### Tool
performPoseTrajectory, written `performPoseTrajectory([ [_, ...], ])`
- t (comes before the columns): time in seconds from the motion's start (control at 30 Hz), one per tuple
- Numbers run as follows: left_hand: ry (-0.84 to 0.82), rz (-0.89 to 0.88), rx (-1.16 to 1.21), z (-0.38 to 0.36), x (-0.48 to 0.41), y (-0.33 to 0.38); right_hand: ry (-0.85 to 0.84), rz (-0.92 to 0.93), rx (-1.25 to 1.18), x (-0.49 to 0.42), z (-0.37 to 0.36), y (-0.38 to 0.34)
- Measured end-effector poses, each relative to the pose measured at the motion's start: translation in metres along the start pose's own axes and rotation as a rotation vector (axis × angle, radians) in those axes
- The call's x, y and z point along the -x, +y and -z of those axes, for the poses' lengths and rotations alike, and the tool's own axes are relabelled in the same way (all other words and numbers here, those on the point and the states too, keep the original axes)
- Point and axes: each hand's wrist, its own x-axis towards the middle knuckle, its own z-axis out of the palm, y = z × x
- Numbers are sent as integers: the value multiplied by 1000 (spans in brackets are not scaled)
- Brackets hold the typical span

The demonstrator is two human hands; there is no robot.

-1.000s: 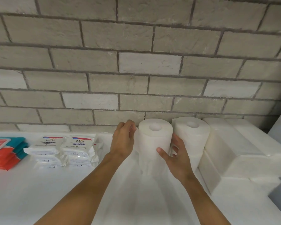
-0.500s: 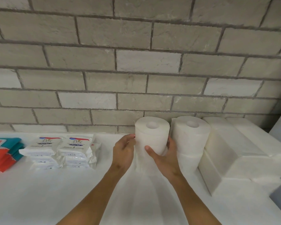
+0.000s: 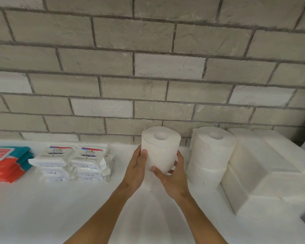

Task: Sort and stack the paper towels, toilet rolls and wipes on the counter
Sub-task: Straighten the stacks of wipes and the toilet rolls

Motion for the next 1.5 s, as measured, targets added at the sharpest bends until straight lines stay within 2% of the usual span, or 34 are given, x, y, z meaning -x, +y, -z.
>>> performPoseTrajectory([
  [0.47, 176, -49, 32, 24, -1, -2, -85, -56, 63, 3, -20, -3],
  [0.9, 148, -7, 67, 30, 2, -6, -113, -53, 92, 3, -32, 5],
  [1.13, 120, 17, 56, 40, 4, -3, -119, -118, 95, 5, -30, 5],
  [1.2, 266, -67, 31, 38, 11, 6, -102, -113, 122, 7, -20, 2],
  [1.27, 435, -258, -41, 35, 17, 17, -36, -81, 106, 9, -6, 2],
  [1.33, 519, -422, -72, 26, 21, 32, 70, -47, 7, 10, 11, 0],
  [1.4, 500, -529, -70, 12, 24, 48, 197, -54, -52, 13, 34, -2],
  [1.5, 354, -581, -42, -19, 27, 61, 387, -57, -93, 17, 67, -4],
])
